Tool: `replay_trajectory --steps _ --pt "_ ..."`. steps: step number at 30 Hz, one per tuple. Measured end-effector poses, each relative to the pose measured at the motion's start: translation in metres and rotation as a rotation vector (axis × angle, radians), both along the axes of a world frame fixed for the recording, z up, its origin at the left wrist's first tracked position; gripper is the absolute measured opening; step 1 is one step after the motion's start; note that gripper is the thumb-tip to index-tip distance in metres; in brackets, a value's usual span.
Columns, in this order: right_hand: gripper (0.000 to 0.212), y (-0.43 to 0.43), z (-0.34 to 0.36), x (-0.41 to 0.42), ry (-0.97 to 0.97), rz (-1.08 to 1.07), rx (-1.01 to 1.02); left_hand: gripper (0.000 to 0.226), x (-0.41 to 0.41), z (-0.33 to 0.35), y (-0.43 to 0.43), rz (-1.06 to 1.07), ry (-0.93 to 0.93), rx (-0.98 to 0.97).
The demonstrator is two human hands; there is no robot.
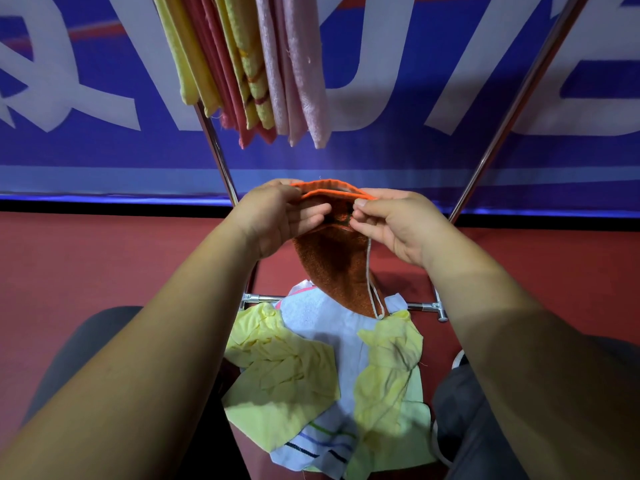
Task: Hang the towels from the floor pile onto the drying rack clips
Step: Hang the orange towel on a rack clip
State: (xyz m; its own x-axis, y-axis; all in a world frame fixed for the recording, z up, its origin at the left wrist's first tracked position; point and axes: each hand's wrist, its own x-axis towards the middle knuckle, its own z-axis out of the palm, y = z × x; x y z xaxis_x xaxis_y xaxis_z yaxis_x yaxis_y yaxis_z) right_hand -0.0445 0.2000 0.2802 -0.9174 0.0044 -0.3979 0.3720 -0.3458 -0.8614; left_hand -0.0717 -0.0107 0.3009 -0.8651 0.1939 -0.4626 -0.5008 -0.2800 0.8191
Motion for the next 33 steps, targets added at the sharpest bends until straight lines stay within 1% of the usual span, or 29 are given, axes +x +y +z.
replay_trajectory --steps 3,6,8,9,10,11,12,15,17,19,22,25,27,28,30,33 --pt "0.021 0.0 0.0 0.001 0.021 -0.015 0.111 0.015 0.002 -0.001 -0.001 0.022 0.052 -0.263" --pt "0.022 -0.003 0.002 0.005 0.071 -0.002 0.342 0.006 0.002 -0.006 -0.007 0.027 0.173 -0.58" --pt "0.022 -0.005 0.002 0.006 0.106 0.004 0.399 0.022 -0.002 -0.012 -0.01 0.004 0.299 -0.792" --pt "0.023 -0.005 0.002 0.006 0.121 0.009 0.411 0.026 -0.003 -0.015 -0.01 -0.018 0.372 -0.923" --pt "0.024 -0.006 0.001 0.005 0.133 0.019 0.427 0.025 -0.004 -0.017 -0.009 -0.051 0.437 -1.078" --pt "0.025 -0.007 0.0 0.004 0.142 0.033 0.448 0.022 -0.002 -0.018 -0.007 -0.09 0.496 -1.191" --pt "0.026 -0.007 -0.001 0.003 0.148 0.051 0.474 0.022 0.0 -0.018 -0.003 -0.136 0.544 -1.227" --pt "0.029 -0.013 -0.004 0.001 0.157 0.106 0.537 0.03 0.008 -0.019 0.009 -0.252 0.691 -1.112" --pt "0.03 -0.016 -0.007 0.002 0.165 0.132 0.585 0.027 0.012 -0.017 0.015 -0.267 0.783 -1.055" --pt "0.033 -0.018 -0.008 0.002 0.163 0.146 0.617 0.021 0.015 -0.018 0.018 -0.262 0.835 -1.046" --pt "0.034 -0.018 -0.009 0.003 0.171 0.168 0.641 0.022 0.019 -0.024 0.025 -0.273 0.869 -1.04" --pt "0.039 -0.018 -0.012 0.004 0.217 0.14 0.708 0.021 0.02 -0.03 0.031 -0.32 0.839 -1.021" --pt "0.048 -0.016 -0.012 0.007 0.266 0.109 0.775 0.014 0.018 -0.03 0.031 -0.311 0.768 -0.977" --pt "0.046 -0.015 -0.01 0.008 0.304 0.095 0.818 0.01 0.017 -0.03 0.031 -0.297 0.734 -0.964" --pt "0.035 -0.012 -0.007 0.01 0.367 0.076 0.867 0.013 0.014 -0.031 0.03 -0.266 0.673 -0.91" --pt "0.02 -0.012 -0.004 0.011 0.36 0.08 0.827 0.022 0.011 -0.033 0.031 -0.198 0.569 -0.76"
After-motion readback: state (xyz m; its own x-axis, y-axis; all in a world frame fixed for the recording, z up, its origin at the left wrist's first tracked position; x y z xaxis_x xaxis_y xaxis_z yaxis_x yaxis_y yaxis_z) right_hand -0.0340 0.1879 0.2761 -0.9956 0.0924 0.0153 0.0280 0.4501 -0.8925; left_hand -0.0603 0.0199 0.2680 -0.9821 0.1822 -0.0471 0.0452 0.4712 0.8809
